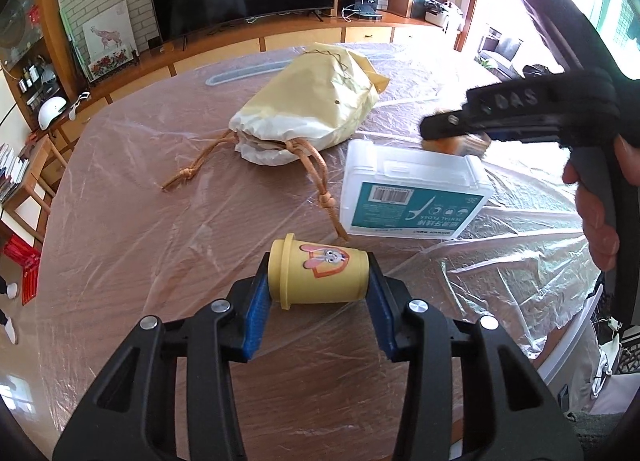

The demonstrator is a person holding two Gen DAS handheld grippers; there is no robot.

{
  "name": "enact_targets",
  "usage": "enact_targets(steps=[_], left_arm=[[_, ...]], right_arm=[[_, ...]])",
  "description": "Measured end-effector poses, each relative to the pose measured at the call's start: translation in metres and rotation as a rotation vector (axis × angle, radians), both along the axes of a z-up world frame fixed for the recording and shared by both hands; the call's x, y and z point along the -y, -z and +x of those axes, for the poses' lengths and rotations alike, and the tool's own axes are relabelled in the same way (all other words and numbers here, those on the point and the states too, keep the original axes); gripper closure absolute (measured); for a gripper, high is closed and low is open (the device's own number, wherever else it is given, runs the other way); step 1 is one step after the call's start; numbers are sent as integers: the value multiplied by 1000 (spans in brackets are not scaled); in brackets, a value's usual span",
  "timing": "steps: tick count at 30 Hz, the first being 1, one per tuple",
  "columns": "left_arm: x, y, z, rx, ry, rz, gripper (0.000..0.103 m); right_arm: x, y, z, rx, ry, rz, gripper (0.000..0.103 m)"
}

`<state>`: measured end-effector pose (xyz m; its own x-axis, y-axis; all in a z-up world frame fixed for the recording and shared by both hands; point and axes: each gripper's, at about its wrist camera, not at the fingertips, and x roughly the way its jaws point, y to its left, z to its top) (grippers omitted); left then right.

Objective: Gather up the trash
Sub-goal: 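Carry the round container and yellow cup with both tools over the black bin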

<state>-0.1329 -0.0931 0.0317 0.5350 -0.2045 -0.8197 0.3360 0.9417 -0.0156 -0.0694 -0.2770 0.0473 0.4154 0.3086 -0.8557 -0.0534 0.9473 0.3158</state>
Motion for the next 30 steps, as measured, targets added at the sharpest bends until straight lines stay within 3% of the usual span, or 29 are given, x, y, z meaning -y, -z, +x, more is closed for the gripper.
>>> enact_targets(steps=[14,30], left_arm=[[-11,-8,-12,15,14,-28,58],[-14,-15,-23,18,18,-42,58]], right_arm=[[22,-12,-44,22,9,21,56],[14,-19,-90,36,-21,28,56]])
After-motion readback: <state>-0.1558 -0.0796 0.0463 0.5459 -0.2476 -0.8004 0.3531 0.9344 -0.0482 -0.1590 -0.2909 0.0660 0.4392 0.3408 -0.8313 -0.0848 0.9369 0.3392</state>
